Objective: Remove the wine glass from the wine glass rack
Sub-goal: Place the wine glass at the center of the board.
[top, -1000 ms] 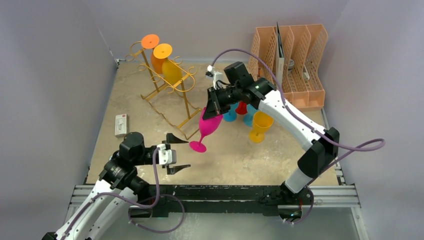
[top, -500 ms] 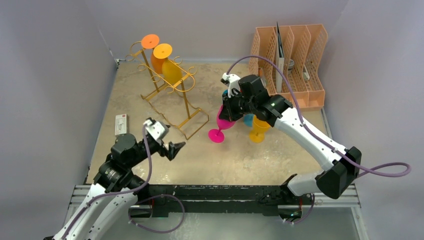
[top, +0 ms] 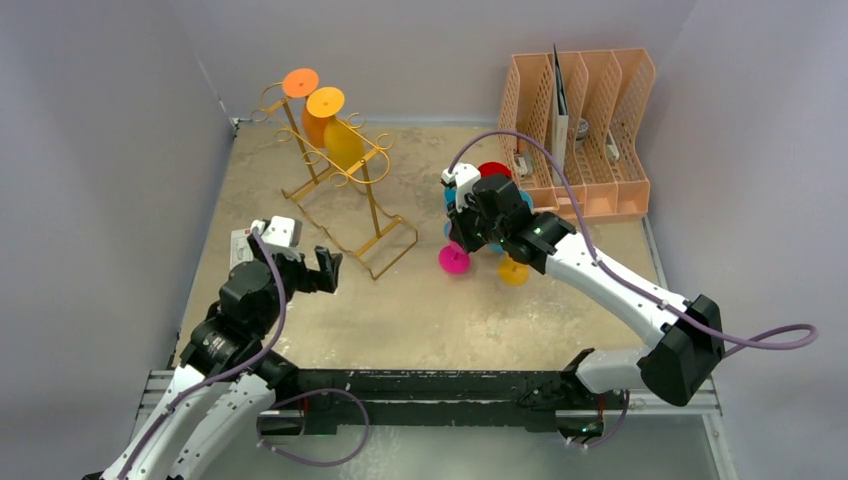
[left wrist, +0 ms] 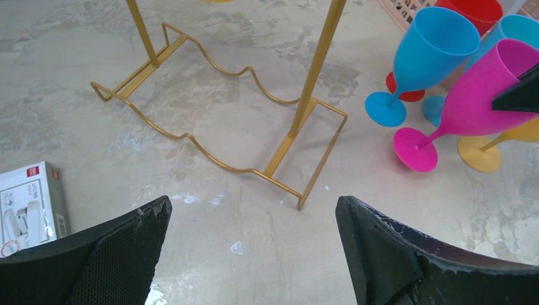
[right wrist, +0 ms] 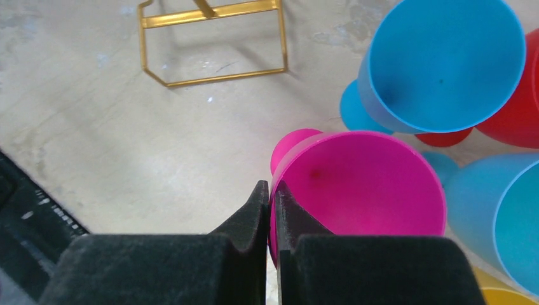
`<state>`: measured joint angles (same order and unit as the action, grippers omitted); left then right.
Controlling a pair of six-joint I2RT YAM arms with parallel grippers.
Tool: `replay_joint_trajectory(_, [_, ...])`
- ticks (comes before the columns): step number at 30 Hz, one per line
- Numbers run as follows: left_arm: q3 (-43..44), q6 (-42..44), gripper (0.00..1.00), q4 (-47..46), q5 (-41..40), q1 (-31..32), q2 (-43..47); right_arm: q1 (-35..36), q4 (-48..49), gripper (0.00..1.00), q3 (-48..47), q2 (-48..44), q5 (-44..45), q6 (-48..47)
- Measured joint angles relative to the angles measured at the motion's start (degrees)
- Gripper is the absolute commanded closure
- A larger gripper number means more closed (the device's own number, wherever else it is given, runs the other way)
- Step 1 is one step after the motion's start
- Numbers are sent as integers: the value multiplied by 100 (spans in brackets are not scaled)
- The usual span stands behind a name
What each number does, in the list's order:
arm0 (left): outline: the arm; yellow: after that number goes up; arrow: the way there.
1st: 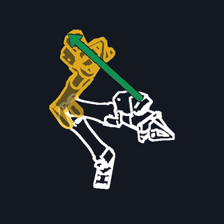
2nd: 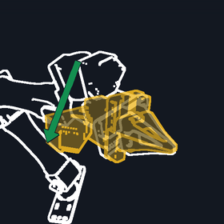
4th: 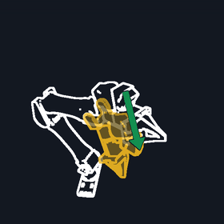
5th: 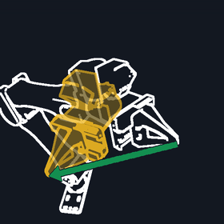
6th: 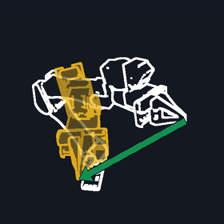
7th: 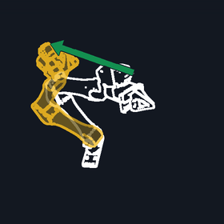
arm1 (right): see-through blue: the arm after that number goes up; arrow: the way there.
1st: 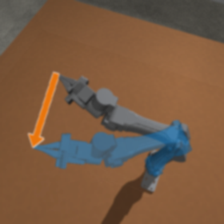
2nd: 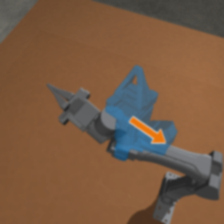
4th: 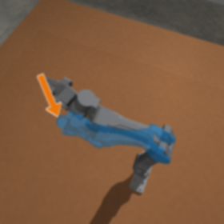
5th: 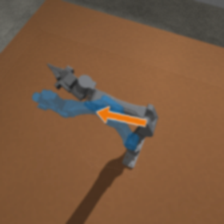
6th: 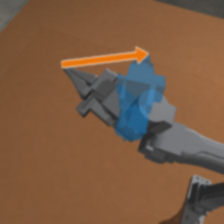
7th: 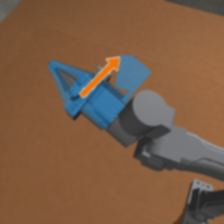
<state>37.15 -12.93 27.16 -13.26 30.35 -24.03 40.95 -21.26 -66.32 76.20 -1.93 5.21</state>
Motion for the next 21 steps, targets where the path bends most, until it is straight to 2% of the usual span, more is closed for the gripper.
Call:
replay_joint_trajectory(6, [0, -13, 0, 96, -138, 0, -44, 9, 487, 100, 476, 15, 400, -184])
replay_joint_trajectory(21, [4, -13, 0, 179, -157, 0, -190, 9, 734, 100, 573, 31, 584, -507])
